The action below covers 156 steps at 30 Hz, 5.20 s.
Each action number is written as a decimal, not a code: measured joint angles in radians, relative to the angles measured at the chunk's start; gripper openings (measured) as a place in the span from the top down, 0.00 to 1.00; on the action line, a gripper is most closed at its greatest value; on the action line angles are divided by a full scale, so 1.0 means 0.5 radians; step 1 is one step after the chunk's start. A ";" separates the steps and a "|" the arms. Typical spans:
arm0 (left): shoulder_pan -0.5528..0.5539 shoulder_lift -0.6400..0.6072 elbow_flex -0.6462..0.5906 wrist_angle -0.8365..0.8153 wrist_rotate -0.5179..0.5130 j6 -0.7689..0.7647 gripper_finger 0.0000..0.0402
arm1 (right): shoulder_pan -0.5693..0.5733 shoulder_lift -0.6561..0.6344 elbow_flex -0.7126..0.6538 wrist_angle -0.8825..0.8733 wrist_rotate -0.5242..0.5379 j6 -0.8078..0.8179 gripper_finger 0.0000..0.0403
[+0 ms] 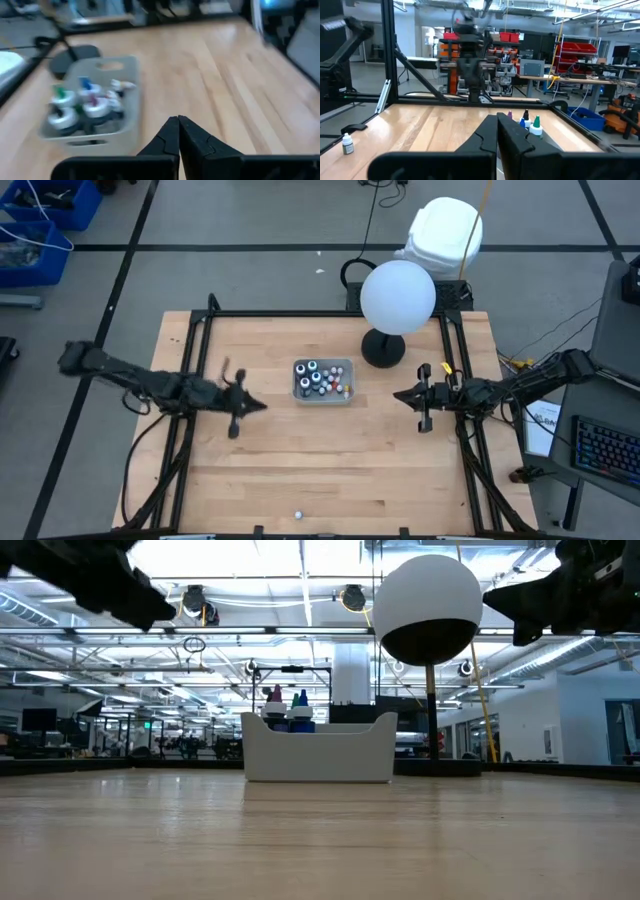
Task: Pick & Place food coloring
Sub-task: Put the small green food coloring bottle into the gray bin
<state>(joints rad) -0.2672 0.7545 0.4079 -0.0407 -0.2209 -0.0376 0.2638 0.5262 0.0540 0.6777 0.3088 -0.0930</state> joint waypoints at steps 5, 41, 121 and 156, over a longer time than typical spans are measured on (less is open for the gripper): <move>-0.475 0.655 0.448 -0.267 -0.361 -0.091 0.96 | 0.000 0.000 -0.002 0.002 -0.001 -0.001 1.00; -0.858 2.707 2.661 -1.347 0.340 -0.404 0.48 | 0.000 0.001 -0.004 -0.002 -0.105 0.035 1.00; -0.870 2.942 2.656 -1.378 0.328 -0.668 0.48 | 0.000 0.000 -0.004 -0.017 -0.105 0.041 1.00; -0.833 2.952 2.741 -1.549 0.388 -0.649 0.63 | -0.001 0.002 -0.004 -0.018 -0.102 0.041 1.00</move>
<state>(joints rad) -0.6838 2.2303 1.7786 -0.8150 -0.0269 -0.3622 0.2635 0.5270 0.0521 0.6689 0.2577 -0.0723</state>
